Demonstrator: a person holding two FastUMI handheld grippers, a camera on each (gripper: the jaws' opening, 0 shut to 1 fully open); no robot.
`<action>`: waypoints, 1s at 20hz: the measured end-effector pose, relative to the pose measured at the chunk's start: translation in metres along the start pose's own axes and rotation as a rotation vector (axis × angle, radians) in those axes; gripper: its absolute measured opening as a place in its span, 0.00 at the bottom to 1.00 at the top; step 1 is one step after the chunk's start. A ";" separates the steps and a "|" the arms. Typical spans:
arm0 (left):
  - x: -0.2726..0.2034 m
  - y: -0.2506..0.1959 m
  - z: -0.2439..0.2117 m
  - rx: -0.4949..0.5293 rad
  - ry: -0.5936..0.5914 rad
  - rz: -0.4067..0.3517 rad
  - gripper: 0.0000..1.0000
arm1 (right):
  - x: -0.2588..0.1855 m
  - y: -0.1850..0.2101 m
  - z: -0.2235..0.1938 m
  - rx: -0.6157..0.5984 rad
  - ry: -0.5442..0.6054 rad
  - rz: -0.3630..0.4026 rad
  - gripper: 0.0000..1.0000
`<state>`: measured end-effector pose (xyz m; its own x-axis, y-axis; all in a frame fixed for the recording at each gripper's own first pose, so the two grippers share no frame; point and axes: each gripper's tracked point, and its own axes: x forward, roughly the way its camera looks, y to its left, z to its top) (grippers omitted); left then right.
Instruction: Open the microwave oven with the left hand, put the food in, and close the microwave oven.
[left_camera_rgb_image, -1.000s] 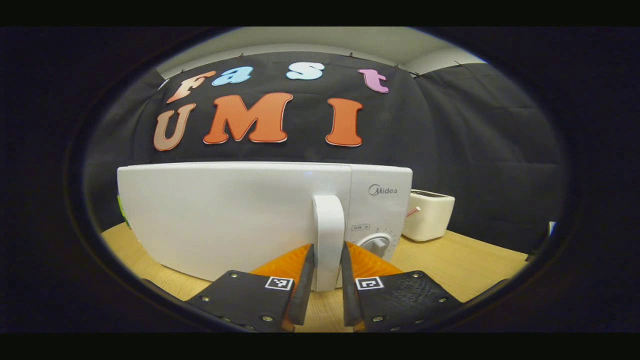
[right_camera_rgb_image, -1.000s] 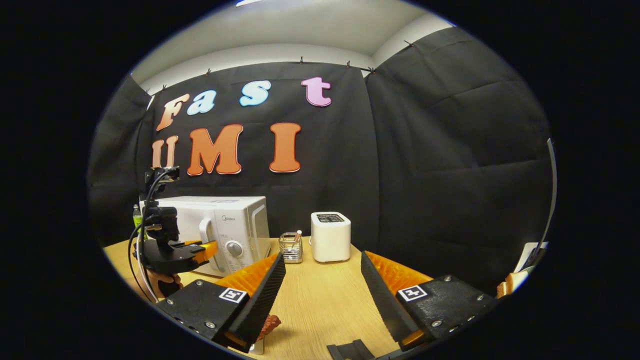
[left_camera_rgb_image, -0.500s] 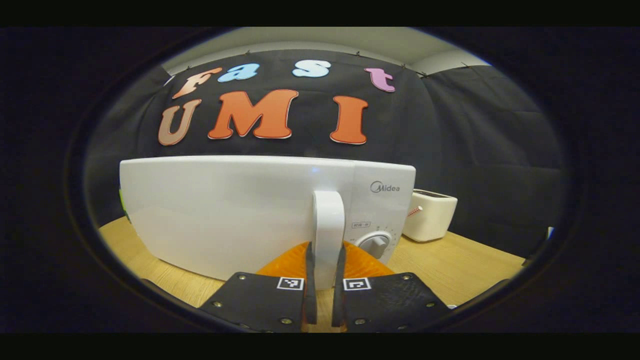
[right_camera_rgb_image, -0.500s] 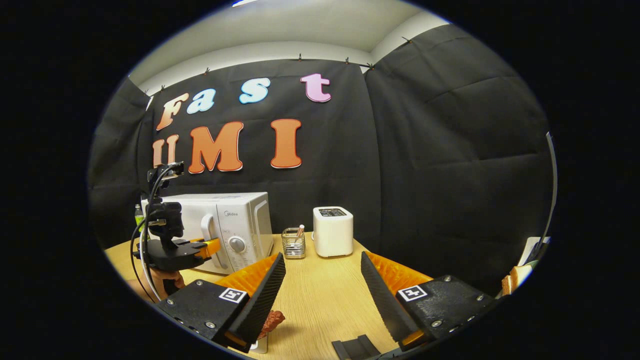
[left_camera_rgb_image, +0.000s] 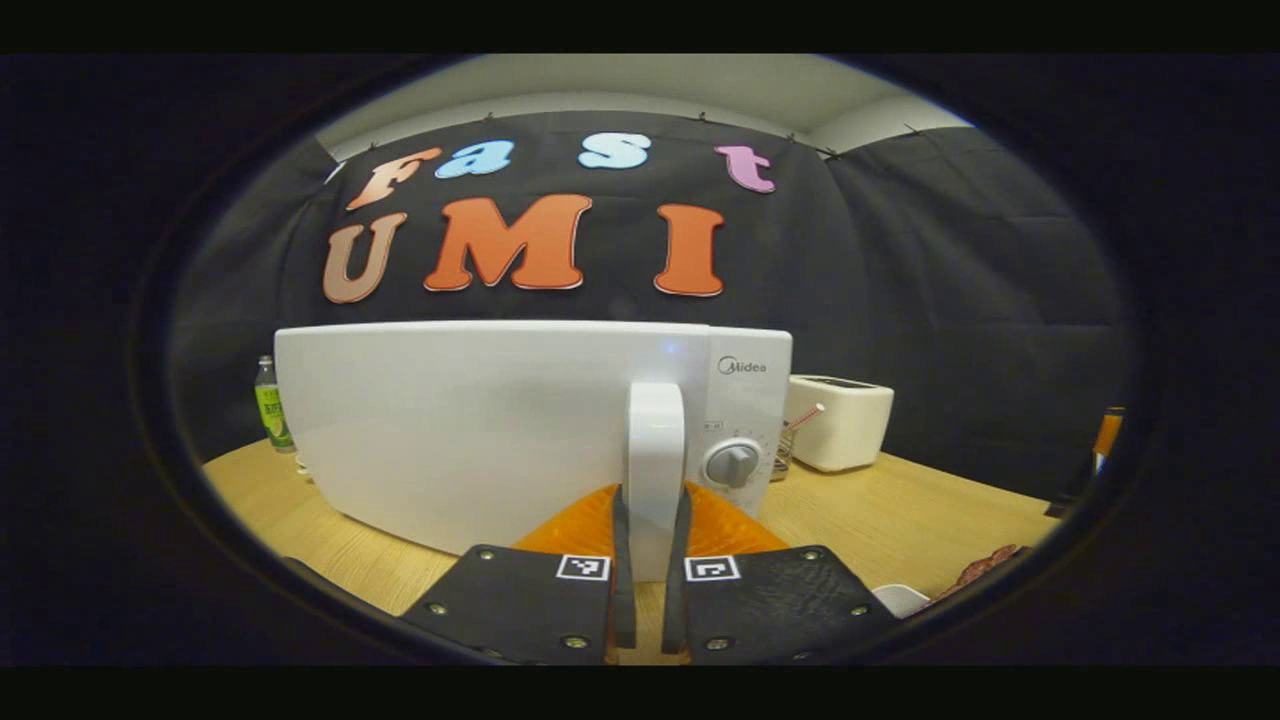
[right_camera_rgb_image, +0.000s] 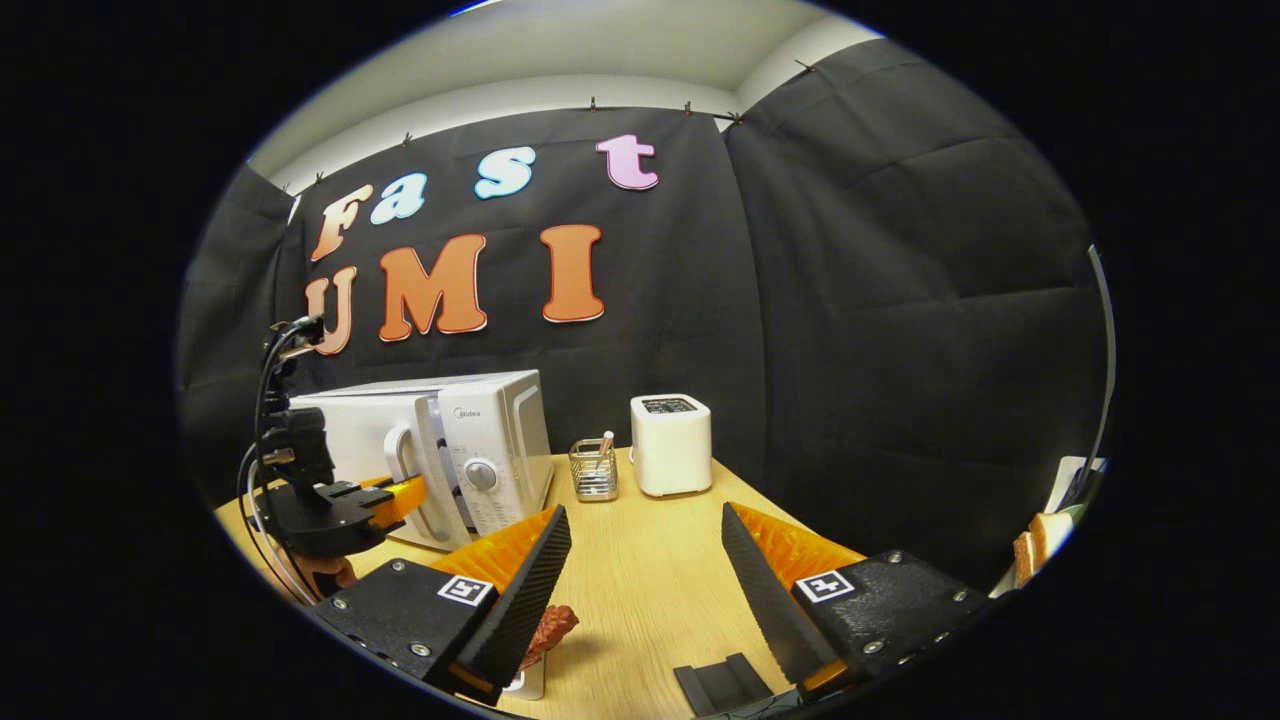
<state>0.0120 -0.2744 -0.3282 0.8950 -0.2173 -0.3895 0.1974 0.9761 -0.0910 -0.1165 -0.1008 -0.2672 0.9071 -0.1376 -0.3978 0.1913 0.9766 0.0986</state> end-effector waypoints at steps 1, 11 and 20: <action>-0.011 0.001 -0.001 0.013 -0.007 -0.010 0.12 | 0.000 0.002 -0.004 -0.001 0.008 0.003 0.94; -0.124 0.044 -0.007 0.001 -0.057 -0.077 0.08 | 0.007 0.026 -0.046 0.026 0.144 0.054 0.94; -0.226 0.142 -0.014 0.043 -0.133 0.073 0.16 | 0.014 0.048 -0.084 0.037 0.256 0.066 0.94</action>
<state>-0.1680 -0.0870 -0.2658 0.9520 -0.1457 -0.2690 0.1440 0.9892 -0.0260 -0.1260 -0.0417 -0.3442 0.7947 -0.0230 -0.6066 0.1531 0.9746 0.1636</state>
